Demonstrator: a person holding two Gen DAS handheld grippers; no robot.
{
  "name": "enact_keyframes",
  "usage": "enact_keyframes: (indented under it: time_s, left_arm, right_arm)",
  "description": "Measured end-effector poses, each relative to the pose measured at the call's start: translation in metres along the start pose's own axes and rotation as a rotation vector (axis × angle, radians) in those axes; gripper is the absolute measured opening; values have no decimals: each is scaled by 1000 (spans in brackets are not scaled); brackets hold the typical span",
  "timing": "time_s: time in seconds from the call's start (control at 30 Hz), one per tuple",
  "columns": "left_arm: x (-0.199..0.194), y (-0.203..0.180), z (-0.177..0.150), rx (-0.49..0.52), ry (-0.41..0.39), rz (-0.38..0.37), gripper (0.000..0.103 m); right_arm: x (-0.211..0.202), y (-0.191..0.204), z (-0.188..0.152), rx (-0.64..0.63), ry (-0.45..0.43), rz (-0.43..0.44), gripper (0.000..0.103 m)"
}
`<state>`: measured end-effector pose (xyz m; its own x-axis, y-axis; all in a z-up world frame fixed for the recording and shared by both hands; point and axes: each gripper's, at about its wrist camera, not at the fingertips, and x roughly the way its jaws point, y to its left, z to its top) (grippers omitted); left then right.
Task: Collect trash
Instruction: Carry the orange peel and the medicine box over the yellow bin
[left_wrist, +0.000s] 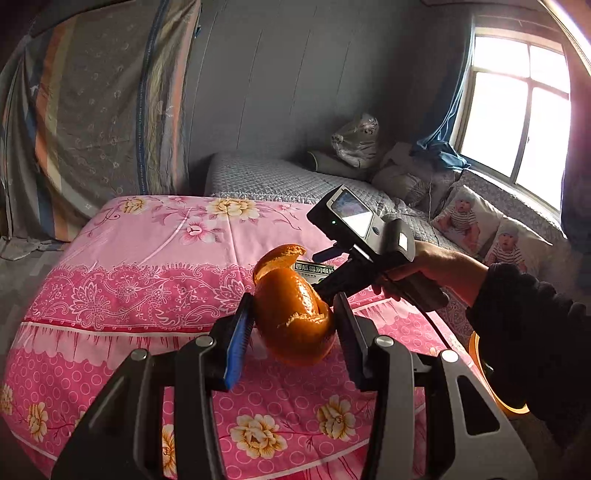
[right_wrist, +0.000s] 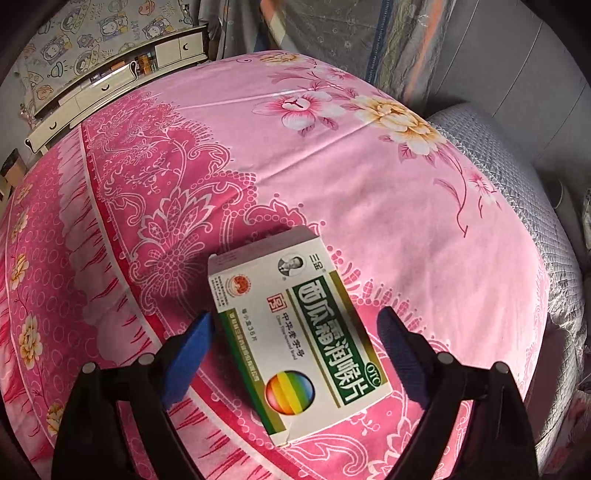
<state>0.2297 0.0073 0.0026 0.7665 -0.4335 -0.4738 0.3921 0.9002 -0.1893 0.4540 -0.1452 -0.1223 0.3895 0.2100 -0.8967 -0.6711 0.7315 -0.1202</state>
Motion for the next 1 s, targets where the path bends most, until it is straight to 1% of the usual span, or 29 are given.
enact_keyframes:
  time_s: [0.03,0.1,0.17,0.23,0.33,0.4,0.47,0.53,0.57,0.63,0.7,0.77,0.83,0.9,1.0]
  left_arm:
    - [-2,-3,2,8,-9,-3,42]
    - [-7,-9,4,23,-24,-5,42]
    - [-11,-14,5,34,-39,-4,42]
    - [-18,-20,7,46,-54,-7,42]
    - [-29,-30,7,72,-75,-17,42]
    - [-37,-41,8,91,-89,-27,42]
    - [-43,-54,8,116,-104,-44,42]
    - [-48,-70,10,144,-115,-60,42]
    - [-50,-79,10,156,-119,-73,42]
    - [-50,-98,12,185,-121,-107,42]
    - [-48,-118,10,214,-115,-146,42]
    - [-43,-142,8,243,-102,-205,42]
    - [-34,-169,3,274,-82,-276,42]
    - [-22,-198,-2,302,-47,-347,42]
    - [-3,-241,-11,336,2,-443,42]
  right_arm:
    - [2,-2,0,16,2,11,78]
    - [1,-3,-2,50,-7,43,76]
    - [-4,-3,-5,65,-31,42,74]
    - [-18,-5,-10,106,-83,65,72]
    - [-52,-5,-23,154,-179,106,72]
    - [-76,-4,-39,190,-231,133,72]
    - [-103,-1,-60,231,-282,129,72]
    - [-134,-1,-89,286,-353,130,72]
    - [-149,-2,-105,333,-385,120,72]
    - [-180,-4,-144,429,-450,78,72]
    - [-212,-4,-189,511,-519,13,72]
    - [-242,-2,-235,595,-571,-74,72]
    - [-266,1,-282,697,-597,-182,72]
    - [-284,3,-328,812,-611,-241,72]
    - [-301,9,-386,962,-573,-383,72]
